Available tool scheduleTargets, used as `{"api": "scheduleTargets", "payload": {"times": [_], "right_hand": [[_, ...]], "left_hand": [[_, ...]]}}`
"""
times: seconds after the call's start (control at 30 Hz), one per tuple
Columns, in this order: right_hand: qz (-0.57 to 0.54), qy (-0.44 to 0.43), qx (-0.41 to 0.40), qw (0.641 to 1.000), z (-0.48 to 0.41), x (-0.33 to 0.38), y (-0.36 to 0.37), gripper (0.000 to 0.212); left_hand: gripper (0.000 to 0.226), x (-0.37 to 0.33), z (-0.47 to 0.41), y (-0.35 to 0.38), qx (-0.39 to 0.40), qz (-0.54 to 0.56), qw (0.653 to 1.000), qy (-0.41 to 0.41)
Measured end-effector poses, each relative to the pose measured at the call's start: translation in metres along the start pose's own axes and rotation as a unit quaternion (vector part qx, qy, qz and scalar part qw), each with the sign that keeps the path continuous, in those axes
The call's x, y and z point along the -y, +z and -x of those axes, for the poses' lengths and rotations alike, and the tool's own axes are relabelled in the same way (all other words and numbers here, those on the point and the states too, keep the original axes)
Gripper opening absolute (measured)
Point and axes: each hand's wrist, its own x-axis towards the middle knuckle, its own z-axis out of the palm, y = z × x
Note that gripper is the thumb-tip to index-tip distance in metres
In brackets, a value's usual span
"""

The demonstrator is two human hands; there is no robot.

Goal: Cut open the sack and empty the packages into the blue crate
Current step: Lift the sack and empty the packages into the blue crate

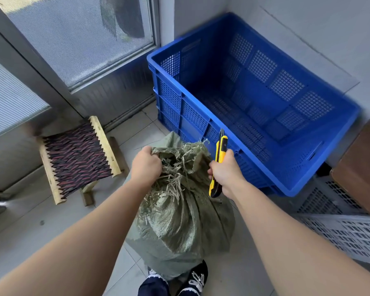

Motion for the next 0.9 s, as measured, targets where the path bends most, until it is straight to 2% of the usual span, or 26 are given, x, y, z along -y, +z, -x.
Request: {"api": "scheduleTargets", "payload": {"times": [0.13,0.2,0.37,0.53,0.7,0.83,0.9], "right_hand": [[0.004,0.008,0.036,0.999,0.001,-0.004,-0.002,0.05],[-0.018,0.009,0.051,0.999,0.002,-0.004,-0.005,0.059],[-0.066,0.006,0.031,0.997,0.002,-0.005,0.004,0.052],[-0.005,-0.05,0.084,0.995,-0.001,-0.006,0.02,0.044],[0.029,-0.043,0.147,0.988,0.011,-0.011,0.047,0.064],[-0.038,0.001,0.143,0.989,0.009,-0.012,0.049,0.047],[-0.064,0.001,0.152,0.986,0.006,-0.009,0.049,0.053]], "left_hand": [[0.019,0.0,-0.002,-0.003,-0.004,0.01,1.0,0.005],[0.018,0.0,-0.004,-0.004,-0.004,0.014,1.0,0.005],[0.029,0.003,-0.008,-0.002,-0.003,0.036,0.999,0.011],[0.027,0.007,-0.015,-0.002,0.006,0.102,0.994,0.035],[0.039,0.009,-0.019,0.004,0.061,0.156,0.985,0.04],[0.034,0.014,-0.023,0.0,0.12,0.156,0.98,0.016],[0.03,0.014,-0.023,-0.001,0.158,0.135,0.978,0.014]]}}
